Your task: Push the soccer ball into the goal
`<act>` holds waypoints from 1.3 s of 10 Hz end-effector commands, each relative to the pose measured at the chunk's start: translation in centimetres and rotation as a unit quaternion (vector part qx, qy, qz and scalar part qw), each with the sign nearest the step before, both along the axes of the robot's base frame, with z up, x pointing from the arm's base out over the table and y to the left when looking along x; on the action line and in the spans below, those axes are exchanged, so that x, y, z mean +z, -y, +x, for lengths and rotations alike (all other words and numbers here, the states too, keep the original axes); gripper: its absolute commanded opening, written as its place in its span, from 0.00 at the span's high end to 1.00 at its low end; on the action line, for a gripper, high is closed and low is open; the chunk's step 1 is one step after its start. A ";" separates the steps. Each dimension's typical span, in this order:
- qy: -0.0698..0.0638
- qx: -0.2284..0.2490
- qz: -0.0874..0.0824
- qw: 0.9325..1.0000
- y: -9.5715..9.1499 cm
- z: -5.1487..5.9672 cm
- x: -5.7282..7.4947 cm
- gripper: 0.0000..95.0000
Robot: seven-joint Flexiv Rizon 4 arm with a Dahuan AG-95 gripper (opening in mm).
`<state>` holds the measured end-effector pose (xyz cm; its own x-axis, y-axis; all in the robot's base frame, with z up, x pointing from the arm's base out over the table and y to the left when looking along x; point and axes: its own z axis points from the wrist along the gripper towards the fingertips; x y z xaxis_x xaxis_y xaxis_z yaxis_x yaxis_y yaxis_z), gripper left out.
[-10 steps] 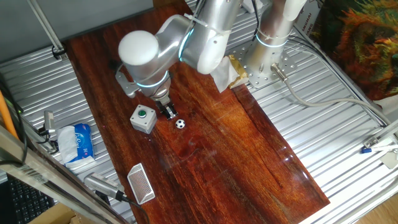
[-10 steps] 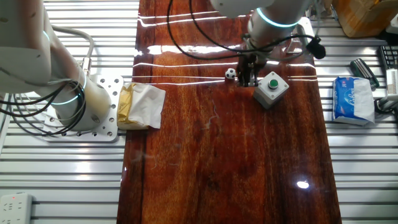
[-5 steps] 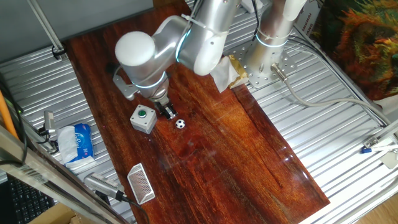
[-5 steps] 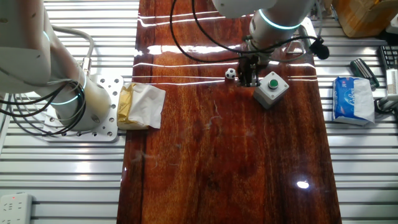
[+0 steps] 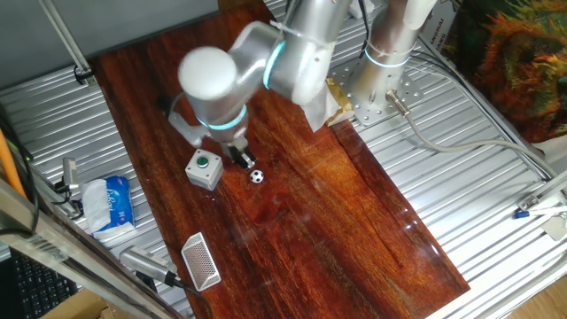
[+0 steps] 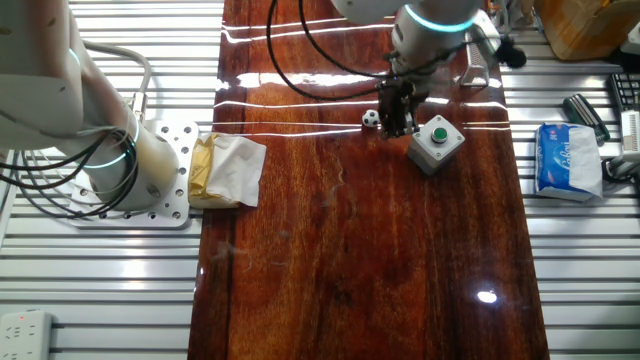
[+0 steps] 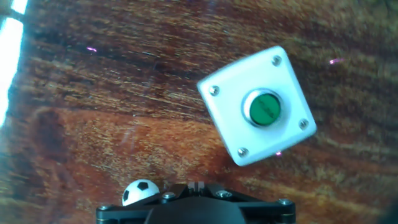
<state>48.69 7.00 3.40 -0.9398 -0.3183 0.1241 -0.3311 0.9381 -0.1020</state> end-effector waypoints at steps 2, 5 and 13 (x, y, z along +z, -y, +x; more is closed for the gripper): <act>-0.001 0.076 -0.031 0.997 0.2 -0.1 0.2 1.00; 0.001 0.084 -0.005 0.996 0.2 -0.1 0.2 1.00; -0.029 -0.030 0.056 0.998 0.3 -0.5 -0.1 1.00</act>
